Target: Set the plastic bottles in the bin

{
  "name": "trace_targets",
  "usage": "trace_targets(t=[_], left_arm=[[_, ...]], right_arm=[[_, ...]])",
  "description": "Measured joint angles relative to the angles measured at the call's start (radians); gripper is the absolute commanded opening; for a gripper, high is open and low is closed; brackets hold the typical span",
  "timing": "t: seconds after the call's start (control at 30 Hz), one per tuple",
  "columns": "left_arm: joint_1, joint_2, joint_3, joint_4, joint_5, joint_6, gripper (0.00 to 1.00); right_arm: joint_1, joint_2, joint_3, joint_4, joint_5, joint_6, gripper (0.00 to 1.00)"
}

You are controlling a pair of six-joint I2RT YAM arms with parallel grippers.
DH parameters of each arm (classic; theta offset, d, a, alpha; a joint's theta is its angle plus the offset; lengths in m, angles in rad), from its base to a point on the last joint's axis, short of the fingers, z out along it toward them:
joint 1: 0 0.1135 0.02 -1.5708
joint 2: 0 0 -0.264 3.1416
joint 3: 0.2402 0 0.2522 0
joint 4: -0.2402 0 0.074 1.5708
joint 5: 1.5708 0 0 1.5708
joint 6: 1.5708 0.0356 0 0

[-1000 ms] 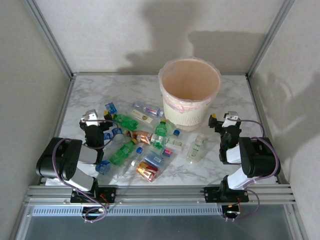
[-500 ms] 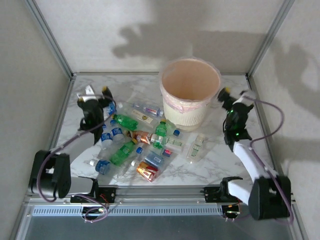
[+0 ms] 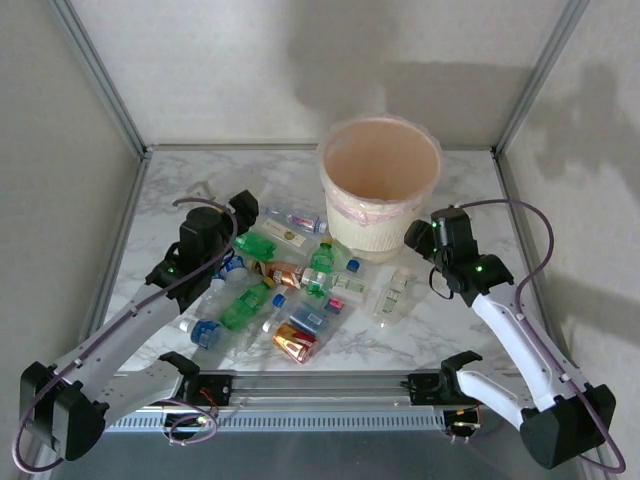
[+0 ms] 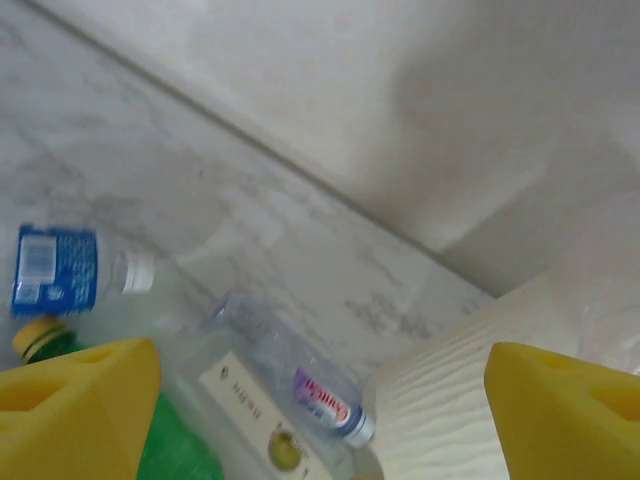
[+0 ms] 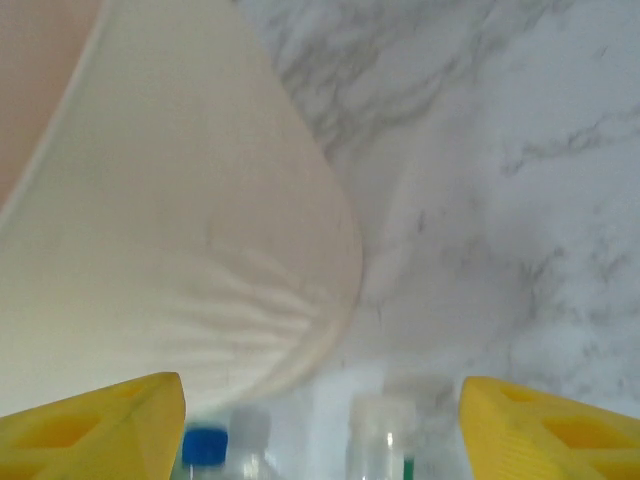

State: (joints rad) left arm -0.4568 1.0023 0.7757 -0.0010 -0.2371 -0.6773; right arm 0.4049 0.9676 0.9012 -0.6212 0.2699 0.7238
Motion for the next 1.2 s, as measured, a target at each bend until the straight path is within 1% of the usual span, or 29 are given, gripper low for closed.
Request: trace_targets(t=[0.07,0.13,0.2,0.33,0.4,0.5,0.77,0.97,1.2], left_arm=[[0.0,-0.013,-0.001,-0.032,0.013,-0.023,0.84],[0.0,-0.025,-0.001,-0.049,0.026,-0.039,0.84],[0.0,-0.026,-0.001,-0.058,0.04,-0.05,0.84],[0.0,-0.011,0.002,-0.077,0.065,-0.061,0.84],[0.0,-0.01,0.002,-0.09,0.07,-0.061,0.84],[0.0,-0.01,0.007,-0.108,0.07,-0.061,0.84],[0.0,-0.015,0.018,-0.146,0.057,-0.1,0.84],[0.0,-0.014,0.018,-0.17,0.058,-0.127,0.84],[0.0,0.002,0.018,-0.168,0.067,-0.132,0.83]], right_arm=[[0.069,0.013,0.027,-0.08,0.024,0.04,0.72],[0.158,0.041,0.027,-0.145,0.033,0.09,0.71],[0.22,0.08,0.013,-0.175,0.038,0.135,0.72],[0.318,0.19,-0.013,-0.214,0.044,0.233,0.73],[0.346,0.22,-0.023,-0.214,0.043,0.267,0.74],[0.353,0.23,-0.039,-0.213,0.043,0.299,0.78],[0.353,0.25,-0.094,-0.199,0.036,0.321,0.81],[0.347,0.259,-0.14,-0.15,0.004,0.32,0.8],[0.304,0.274,-0.181,-0.091,-0.037,0.306,0.81]])
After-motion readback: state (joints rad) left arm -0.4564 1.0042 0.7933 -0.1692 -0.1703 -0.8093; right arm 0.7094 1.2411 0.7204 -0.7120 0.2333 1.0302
